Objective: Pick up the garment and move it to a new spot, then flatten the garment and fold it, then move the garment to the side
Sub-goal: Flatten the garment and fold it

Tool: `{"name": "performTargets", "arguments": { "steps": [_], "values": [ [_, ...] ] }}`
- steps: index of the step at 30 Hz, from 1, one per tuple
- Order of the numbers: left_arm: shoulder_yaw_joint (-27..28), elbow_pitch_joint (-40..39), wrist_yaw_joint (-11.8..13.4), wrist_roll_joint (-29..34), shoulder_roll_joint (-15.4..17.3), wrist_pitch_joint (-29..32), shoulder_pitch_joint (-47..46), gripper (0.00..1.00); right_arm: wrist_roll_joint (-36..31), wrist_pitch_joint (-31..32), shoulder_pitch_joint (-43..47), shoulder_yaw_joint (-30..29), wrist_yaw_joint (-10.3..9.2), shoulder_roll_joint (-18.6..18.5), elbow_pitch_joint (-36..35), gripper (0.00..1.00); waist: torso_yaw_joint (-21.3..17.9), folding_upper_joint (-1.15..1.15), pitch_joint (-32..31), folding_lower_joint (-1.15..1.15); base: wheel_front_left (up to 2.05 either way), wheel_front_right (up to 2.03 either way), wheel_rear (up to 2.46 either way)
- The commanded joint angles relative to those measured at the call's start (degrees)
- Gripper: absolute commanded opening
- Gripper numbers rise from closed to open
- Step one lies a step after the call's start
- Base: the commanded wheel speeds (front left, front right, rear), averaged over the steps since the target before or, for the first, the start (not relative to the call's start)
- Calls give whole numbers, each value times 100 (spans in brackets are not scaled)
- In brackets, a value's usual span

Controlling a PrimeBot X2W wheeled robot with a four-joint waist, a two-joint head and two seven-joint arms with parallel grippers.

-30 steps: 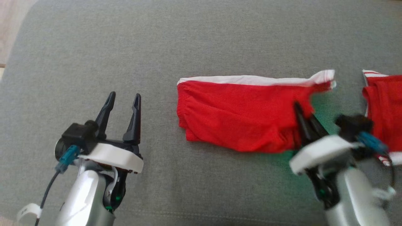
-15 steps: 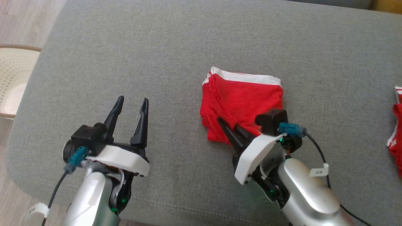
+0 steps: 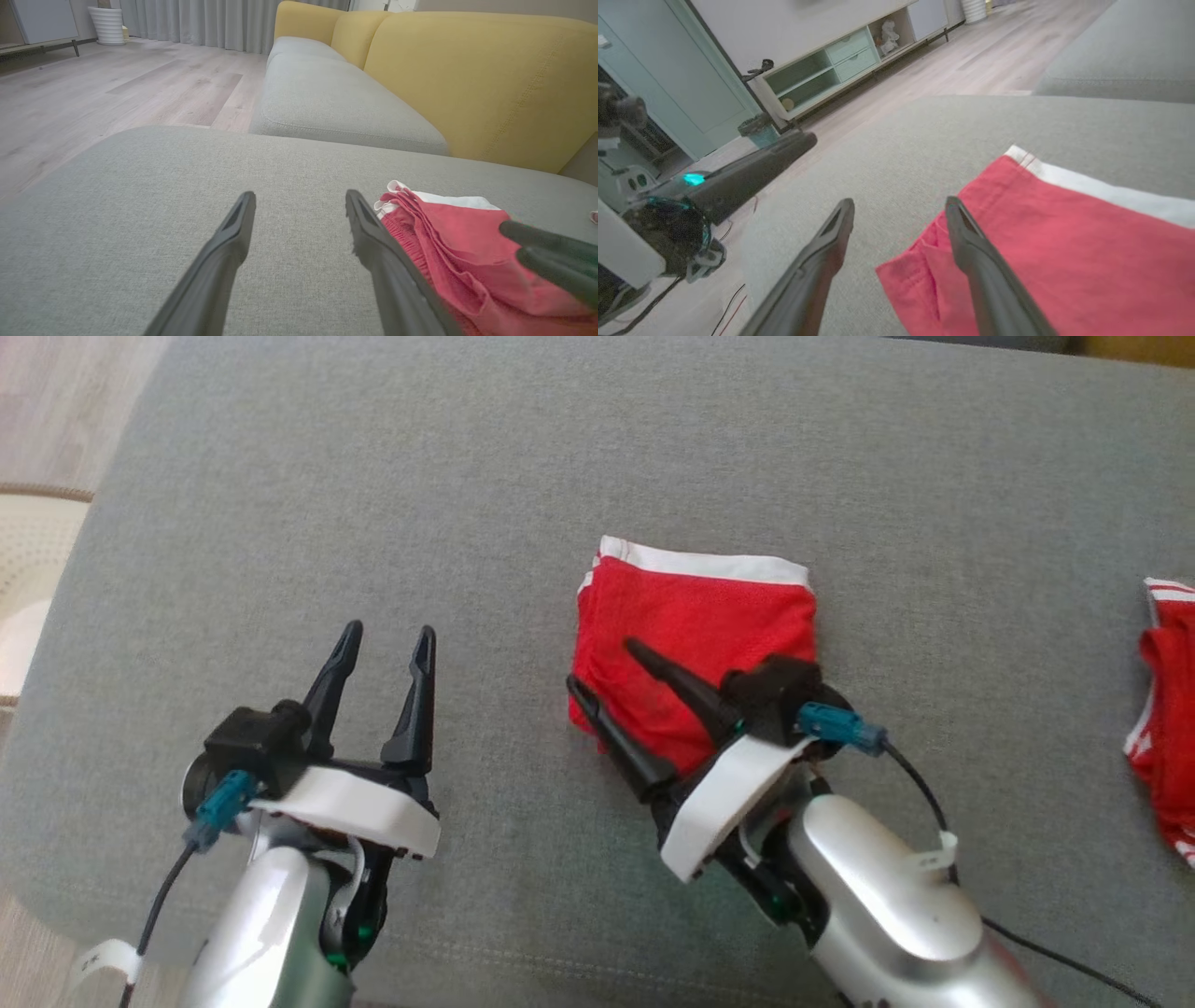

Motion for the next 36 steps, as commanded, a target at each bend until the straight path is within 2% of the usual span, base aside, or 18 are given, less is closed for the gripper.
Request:
{"name": "performTargets", "arguments": {
  "steps": [1,5,6,8,14,19,23,36],
  "values": [
    [210,-184,41,20,94,-69,-66,100,-86,-115,-154,17,37,106,-261,100,-60,0,-46,0,0,0,0],
    [230,-207,74,45,138,-69,14,100,-473,-357,62,-488,37,106,-628,100,-204,0,-174,0,0,0,0],
    [241,-218,98,60,175,-69,64,100,-649,-417,264,-896,37,106,-845,100,-278,0,-246,0,0,0,0],
    [255,-248,129,65,206,-69,118,100,-825,-429,486,-1331,37,106,-1069,100,-351,0,-309,0,0,0,0],
    [271,-366,206,89,309,-40,262,100,-1372,-232,1260,-2582,37,106,-1673,100,-503,0,-469,0,0,0,0],
    [257,-522,250,107,394,21,386,100,-1673,-13,1893,-3275,37,106,-2265,100,-595,0,-542,0,0,0,0],
    [239,-640,275,119,458,74,475,100,-1775,144,2302,-3599,37,106,-2585,100,-659,0,-568,0,0,0,0],
    [202,-859,340,110,572,196,580,100,-1723,285,2637,-3819,37,106,-2827,100,-729,0,-559,0,0,0,0]
  ]
}}
